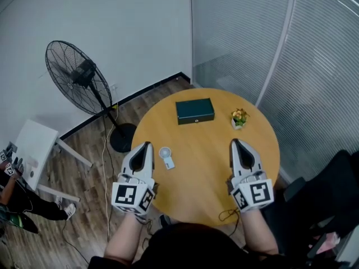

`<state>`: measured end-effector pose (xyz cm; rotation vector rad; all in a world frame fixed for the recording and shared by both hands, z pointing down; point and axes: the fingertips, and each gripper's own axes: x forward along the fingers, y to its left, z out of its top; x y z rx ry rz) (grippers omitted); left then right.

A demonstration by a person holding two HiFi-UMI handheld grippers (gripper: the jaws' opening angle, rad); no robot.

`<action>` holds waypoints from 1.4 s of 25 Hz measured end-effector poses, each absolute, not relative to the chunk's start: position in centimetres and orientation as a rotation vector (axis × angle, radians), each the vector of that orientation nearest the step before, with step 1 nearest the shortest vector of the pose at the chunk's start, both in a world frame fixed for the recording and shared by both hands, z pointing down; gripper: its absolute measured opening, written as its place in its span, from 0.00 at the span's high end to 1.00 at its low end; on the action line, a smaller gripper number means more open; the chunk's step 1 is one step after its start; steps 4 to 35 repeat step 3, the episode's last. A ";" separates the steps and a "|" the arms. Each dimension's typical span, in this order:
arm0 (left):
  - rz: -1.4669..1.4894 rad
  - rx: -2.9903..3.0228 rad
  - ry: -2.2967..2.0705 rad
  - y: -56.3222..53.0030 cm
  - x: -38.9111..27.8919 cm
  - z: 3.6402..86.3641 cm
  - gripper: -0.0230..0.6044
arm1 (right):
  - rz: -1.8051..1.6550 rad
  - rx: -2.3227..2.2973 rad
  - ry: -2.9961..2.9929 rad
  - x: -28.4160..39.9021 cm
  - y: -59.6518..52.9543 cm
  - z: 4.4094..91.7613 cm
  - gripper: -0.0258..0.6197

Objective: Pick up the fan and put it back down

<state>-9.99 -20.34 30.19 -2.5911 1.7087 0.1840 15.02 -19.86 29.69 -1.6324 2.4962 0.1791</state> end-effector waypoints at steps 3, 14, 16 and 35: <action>0.185 -2.586 1.703 -20.0 -9.7 30.1 0.95 | 0.183 -1.628 2.498 15.3 -19.5 29.5 0.95; 0.185 -2.586 1.703 -20.0 -9.7 30.1 0.95 | 0.183 -1.628 2.498 15.3 -19.5 29.5 0.95; 0.185 -2.586 1.703 -20.0 -9.7 30.1 0.95 | 0.183 -1.628 2.498 15.3 -19.5 29.5 0.95; 0.185 -2.586 1.703 -20.0 -9.7 30.1 0.95 | 0.183 -1.628 2.498 15.3 -19.5 29.5 0.95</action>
